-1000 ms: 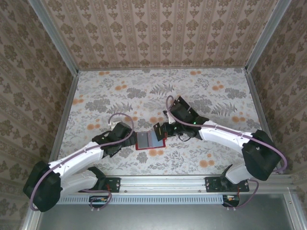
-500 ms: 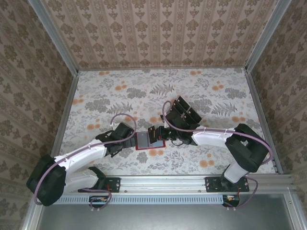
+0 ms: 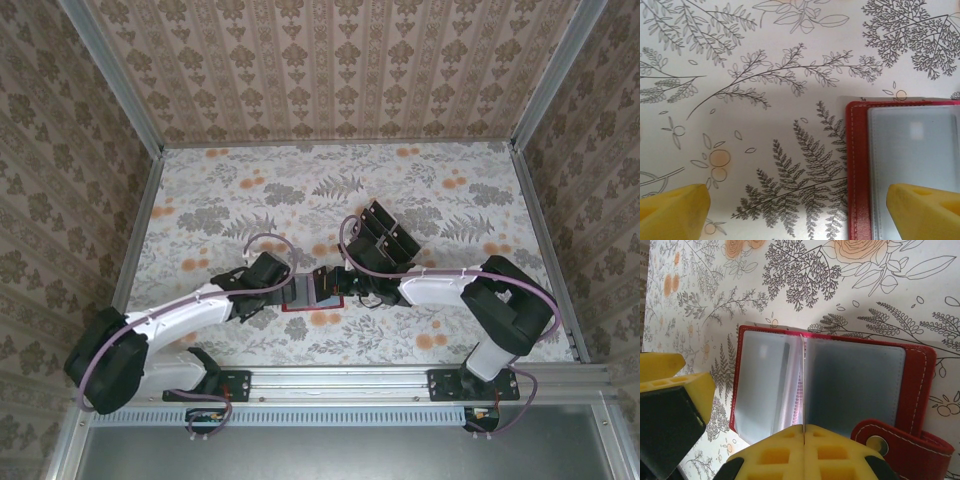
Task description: Put the credit cards into the card holder
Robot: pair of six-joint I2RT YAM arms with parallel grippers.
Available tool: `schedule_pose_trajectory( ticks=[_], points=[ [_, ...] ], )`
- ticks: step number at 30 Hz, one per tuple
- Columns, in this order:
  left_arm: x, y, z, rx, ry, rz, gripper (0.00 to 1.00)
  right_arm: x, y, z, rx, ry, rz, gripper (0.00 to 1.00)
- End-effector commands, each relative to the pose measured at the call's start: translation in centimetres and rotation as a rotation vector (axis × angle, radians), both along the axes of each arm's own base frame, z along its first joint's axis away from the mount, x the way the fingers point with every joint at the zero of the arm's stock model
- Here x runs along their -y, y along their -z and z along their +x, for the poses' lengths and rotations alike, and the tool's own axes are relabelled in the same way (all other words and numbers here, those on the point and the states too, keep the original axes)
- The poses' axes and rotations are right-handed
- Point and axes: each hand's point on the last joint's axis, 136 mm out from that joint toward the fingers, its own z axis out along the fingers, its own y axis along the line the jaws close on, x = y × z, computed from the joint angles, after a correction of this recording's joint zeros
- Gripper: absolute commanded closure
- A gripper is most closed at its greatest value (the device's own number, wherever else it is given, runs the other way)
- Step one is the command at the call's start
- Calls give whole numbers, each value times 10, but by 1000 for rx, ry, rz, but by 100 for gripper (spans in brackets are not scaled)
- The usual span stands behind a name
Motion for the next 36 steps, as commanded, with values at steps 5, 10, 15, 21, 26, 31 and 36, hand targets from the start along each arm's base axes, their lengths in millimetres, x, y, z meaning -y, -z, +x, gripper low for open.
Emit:
schedule_pose_trajectory(
  ticks=[5, 10, 15, 21, 26, 31, 36],
  points=[
    [15, -3, 5, 23, 37, -8, 0, 9, 13, 0, -16, 39, -22, 100],
    [18, 0, 5, 27, 40, -16, 0, 10, 15, 0, -19, 43, -24, 100],
    [17, 10, 2, 10, 35, -5, 0, 10, 15, -1, -21, 42, -23, 100],
    [12, 21, -1, -7, 22, 16, 0, 10, 17, -1, -27, 47, -23, 100],
    [3, 28, -6, -21, 1, 42, 0, 10, 19, -2, -33, 48, -24, 100],
    [-9, 33, -12, -35, -35, 72, 0, 10, 18, -1, -32, 53, -17, 100],
    [-15, 34, -16, -34, -58, 71, 0, 4, 8, 1, -22, 49, 24, 100]
  ],
)
